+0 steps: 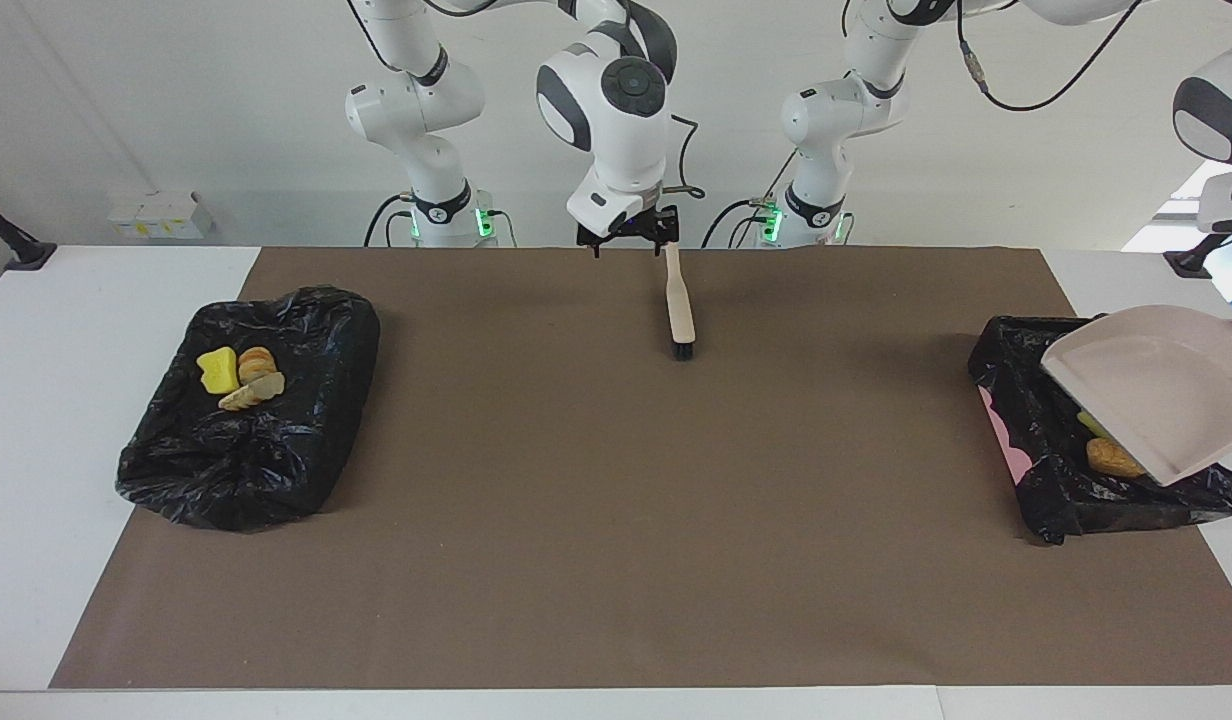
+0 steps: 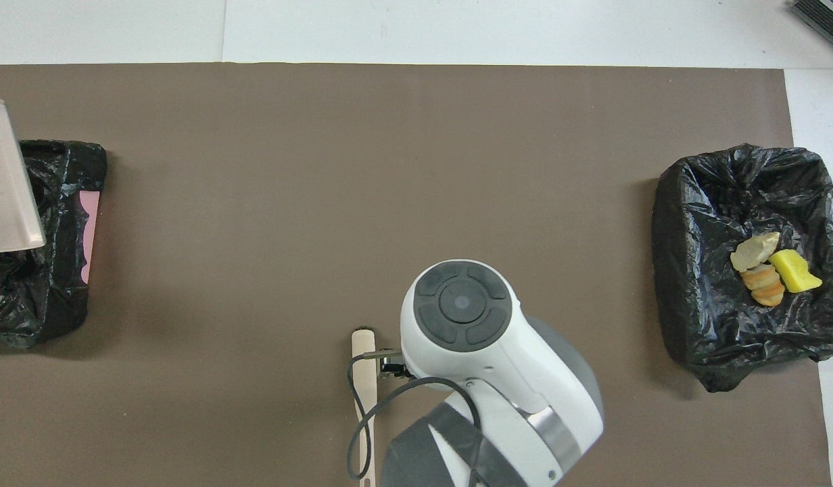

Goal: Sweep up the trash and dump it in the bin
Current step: 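Lift the emptied dustpan away from the bin with the left gripper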

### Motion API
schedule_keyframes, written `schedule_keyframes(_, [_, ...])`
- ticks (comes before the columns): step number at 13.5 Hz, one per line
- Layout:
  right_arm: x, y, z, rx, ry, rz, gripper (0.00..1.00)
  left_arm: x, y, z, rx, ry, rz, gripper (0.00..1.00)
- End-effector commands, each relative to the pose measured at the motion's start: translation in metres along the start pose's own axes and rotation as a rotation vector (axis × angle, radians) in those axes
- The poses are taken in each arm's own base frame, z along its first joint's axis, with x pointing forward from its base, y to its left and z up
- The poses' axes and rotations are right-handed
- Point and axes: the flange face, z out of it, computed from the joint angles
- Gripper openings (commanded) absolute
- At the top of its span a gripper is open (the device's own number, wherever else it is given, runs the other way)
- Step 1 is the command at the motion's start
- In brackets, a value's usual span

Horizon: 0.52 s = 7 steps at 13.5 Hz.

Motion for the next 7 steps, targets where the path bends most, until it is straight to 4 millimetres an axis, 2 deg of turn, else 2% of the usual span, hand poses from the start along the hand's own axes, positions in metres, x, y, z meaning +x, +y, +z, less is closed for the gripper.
schedule_keyframes(1, [0.020,0.029,-0.022,-0.031,0.040,-0.030,1.00,0.041,0.030,-0.009,-0.058,0.133,-0.155,0.00])
schedule_keyframes(5, [0.054,0.095,-0.054,-0.040,0.070,-0.100,1.00,0.141,0.050,-0.008,-0.208,0.225,-0.454,0.00])
schedule_keyframes(7, [0.069,0.137,-0.074,-0.055,0.085,-0.125,1.00,0.179,0.056,-0.023,-0.271,0.296,-0.593,0.00])
